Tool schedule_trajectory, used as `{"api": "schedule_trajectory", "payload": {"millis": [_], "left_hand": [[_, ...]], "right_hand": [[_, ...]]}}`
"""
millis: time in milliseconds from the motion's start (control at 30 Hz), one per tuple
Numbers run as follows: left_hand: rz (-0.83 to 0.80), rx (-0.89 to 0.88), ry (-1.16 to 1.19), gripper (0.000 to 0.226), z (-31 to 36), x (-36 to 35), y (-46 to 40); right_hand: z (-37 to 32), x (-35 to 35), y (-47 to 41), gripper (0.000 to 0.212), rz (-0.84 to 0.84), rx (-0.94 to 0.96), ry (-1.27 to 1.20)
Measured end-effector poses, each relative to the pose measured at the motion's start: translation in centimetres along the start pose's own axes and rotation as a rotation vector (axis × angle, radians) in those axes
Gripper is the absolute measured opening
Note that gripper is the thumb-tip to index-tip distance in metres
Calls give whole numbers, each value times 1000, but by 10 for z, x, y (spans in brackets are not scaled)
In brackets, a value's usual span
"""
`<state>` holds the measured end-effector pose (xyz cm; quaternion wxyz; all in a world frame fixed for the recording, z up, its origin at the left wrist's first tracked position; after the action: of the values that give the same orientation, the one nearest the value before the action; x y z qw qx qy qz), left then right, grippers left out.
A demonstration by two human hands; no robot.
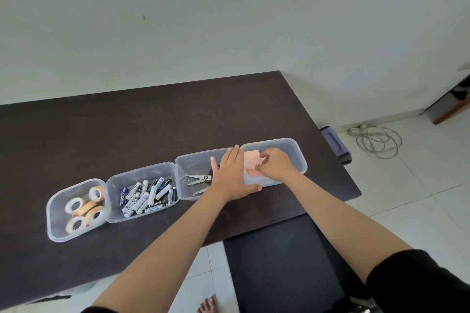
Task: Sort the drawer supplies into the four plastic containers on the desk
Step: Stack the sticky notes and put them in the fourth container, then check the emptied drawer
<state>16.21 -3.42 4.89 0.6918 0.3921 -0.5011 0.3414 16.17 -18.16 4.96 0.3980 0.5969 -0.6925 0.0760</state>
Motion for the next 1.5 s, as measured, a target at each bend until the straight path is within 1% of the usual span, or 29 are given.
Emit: {"api": "schedule_trajectory", "payload": {"millis": [67,167,367,433,533,600,633,667,733,800,867,933,1033,1100,1167,1200,1267,1333,1400,1433,1500], "left_hand": [[26,-4,19,104,3,-1,14],[45,1,52,102,3,-6,35],[86,-13,99,96,3,-7,75],[102,-8,105,93,3,-7,89],[118,6,101,90,3,-8,109],[129,24,105,87,5,-12,123],[137,39,108,86,7,-16,130],[145,58,109,84,9,-20,137],[140,104,110,83,18,-33,152],[119,150,119,83,31,-50,167],[89,188,130,83,48,-73,185],[36,257,183,83,63,-100,206],[-59,422,316,87,86,-145,244],[-119,510,370,93,99,-173,269],[-172,575,430,98,110,-196,291],[-184,600,463,98,115,-204,300],[-174,639,510,90,124,-215,313],[-143,674,523,76,128,-219,321],[-114,706,523,64,129,-219,324],[-105,719,526,59,129,-218,325],[-99,733,524,54,125,-219,325]], "right_hand": [[1,-4,3,47,-17,4,19],[2,-7,6,48,0,5,-8],[0,-8,0,51,-34,-62,-93],[0,-10,-3,58,-40,-83,-151],[0,-10,-3,62,-76,-75,-153],[0,-8,2,63,-84,-14,-127],[0,-6,6,64,-55,40,-126],[0,-4,13,63,0,103,-140],[2,4,35,56,139,239,-193],[15,7,70,46,220,366,-220],[43,3,111,41,210,443,-226],[85,-10,154,38,166,445,-256],[161,-36,222,34,155,404,-296],[210,-51,264,34,233,352,-314],[250,-61,299,44,319,222,-338],[266,-65,312,51,351,123,-369],[292,-74,326,63,378,-94,-459],[304,-80,328,70,344,-245,-603],[306,-87,322,76,238,-351,-806],[304,-90,319,81,178,-385,-884],[300,-95,313,92,124,-403,-966]]}}
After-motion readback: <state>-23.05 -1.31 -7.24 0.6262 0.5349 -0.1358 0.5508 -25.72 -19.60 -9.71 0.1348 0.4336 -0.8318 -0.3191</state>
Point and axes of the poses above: each hand's wrist, its own y-axis away from the middle knuckle, its own x-axis out of the back of the hand, z = x × y, the point moved 3 cm from there along -y, towards the middle knuckle, and after that the axes turned 14 degrees about -y, right-handed, at the moved point
